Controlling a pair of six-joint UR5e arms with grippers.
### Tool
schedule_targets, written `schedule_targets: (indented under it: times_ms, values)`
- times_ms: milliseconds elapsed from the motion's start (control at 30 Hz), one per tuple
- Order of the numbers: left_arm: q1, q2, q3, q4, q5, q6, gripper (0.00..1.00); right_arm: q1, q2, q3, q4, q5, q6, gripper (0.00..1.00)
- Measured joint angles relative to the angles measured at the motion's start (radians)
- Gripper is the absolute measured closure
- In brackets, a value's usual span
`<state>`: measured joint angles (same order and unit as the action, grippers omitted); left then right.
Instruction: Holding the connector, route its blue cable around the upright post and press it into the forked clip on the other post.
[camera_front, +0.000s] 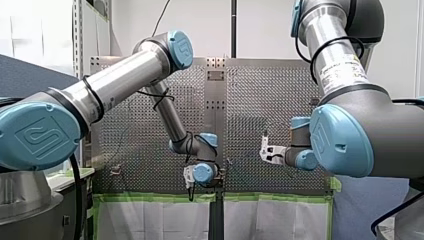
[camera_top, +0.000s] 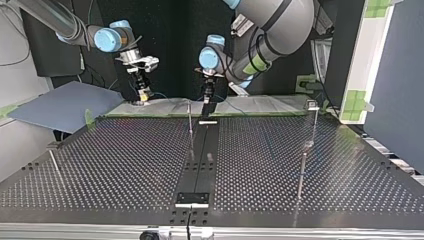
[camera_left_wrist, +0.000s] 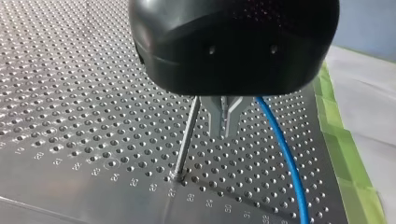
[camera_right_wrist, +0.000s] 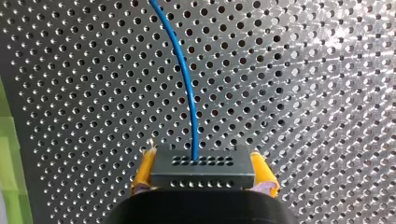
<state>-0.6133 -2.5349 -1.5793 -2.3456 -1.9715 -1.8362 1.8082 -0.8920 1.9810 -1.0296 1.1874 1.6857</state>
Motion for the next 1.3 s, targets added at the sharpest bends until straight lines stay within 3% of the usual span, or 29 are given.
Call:
schedule_targets:
  times_ms: [367, 667, 1067, 1300]
  values:
    - [-0.006, 0.000, 0.000, 0.000, -0.018, -0.003, 1.00, 0.000, 0.000, 0.000, 0.019, 0.005, -0.014, 1.00]
    - [-0.018, 0.007, -0.001, -0.007, -0.029, -0.004, 1.00, 0.003, 0.000, -0.001, 0.013, 0.002, -0.012, 1.00]
    - [-0.024, 0.056, -0.039, -0.001, -0.026, 0.001, 1.00, 0.005, 0.000, -0.001, -0.001, 0.001, -0.009, 1.00]
    - [-0.044, 0.057, -0.060, 0.006, -0.031, 0.004, 1.00, 0.000, 0.000, 0.002, 0.017, 0.025, -0.023, 1.00]
